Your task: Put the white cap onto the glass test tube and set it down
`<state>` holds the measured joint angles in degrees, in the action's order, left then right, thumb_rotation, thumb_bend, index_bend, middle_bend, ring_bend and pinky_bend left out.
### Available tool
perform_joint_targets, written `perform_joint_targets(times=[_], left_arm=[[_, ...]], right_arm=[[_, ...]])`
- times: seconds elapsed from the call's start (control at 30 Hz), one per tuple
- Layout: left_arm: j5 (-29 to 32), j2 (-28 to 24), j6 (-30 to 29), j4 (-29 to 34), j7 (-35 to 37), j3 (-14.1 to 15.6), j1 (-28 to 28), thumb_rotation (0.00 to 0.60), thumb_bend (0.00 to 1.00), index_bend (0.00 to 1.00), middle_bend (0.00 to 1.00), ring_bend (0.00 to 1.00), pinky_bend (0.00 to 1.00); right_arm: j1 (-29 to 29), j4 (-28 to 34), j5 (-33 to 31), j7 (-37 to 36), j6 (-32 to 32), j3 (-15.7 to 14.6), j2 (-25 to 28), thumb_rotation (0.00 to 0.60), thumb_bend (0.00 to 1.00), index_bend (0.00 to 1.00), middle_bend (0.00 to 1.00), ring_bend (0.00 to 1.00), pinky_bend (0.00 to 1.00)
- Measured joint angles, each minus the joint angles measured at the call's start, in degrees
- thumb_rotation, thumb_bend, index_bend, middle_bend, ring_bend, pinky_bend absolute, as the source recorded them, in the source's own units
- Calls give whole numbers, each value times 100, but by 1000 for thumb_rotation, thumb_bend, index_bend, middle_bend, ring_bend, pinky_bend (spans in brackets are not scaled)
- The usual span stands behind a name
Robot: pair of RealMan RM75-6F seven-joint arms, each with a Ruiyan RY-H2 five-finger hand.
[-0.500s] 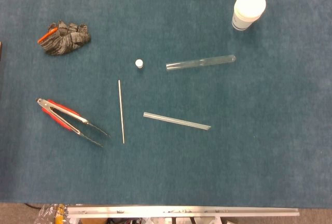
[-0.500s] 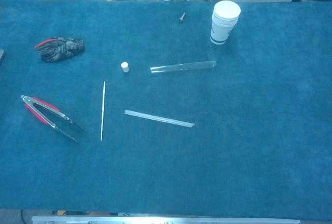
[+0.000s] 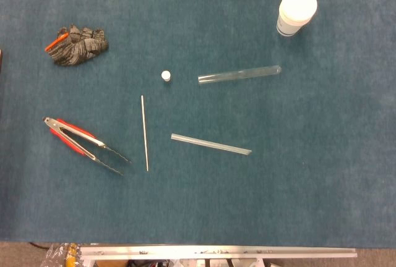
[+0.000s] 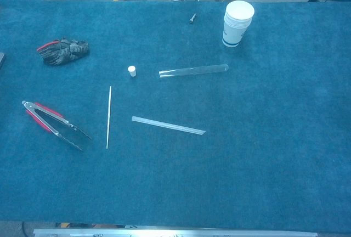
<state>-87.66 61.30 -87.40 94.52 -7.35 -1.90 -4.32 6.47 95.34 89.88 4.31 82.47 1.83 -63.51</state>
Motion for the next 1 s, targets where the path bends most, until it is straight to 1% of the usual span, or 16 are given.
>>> perform_joint_targets(times=[0.2,0.3,0.5,0.67,0.8,0.87,0.93,1.0], left_arm=[[-31,-89,-34,37,100,4,17,600,293,275,309,234,203],[-43,-99,-45,61,94,2,20,600,293,275,309,234,203],[-59,-148,-38,89,100,-13,2,600,293,275,308,234,203],[-82,-204,-47,109,64,-28,-13,600,293,275,308,234,203],[-78,-227,-62,106,85,-35,-6,600,293,275,308,234,203],[-78,-234,-59,96,96,-33,-5,600,293,275,308,234,203],[-83,-236,-56,90,107,-30,-6,600,293,275,308,234,203],[-87,-236,-58,82,124,-30,-6,600,293,275,308,234,203]], right_arm=[[322,169,86,39,-365,67,-11,600,353,212,204,70,253],[534,271,94,67,-612,136,-28,600,353,238,204,70,253],[1035,469,25,146,-1290,270,-124,600,382,288,213,70,253],[1579,583,-286,278,-1973,472,-351,600,379,321,242,89,254],[1980,598,-678,575,-2346,671,-678,600,309,361,248,95,258],[2161,589,-889,774,-2494,762,-867,600,252,380,254,98,258],[2331,555,-1089,996,-2619,829,-1057,600,216,388,257,101,258],[2473,503,-1266,1200,-2721,874,-1242,600,207,390,257,102,258]])
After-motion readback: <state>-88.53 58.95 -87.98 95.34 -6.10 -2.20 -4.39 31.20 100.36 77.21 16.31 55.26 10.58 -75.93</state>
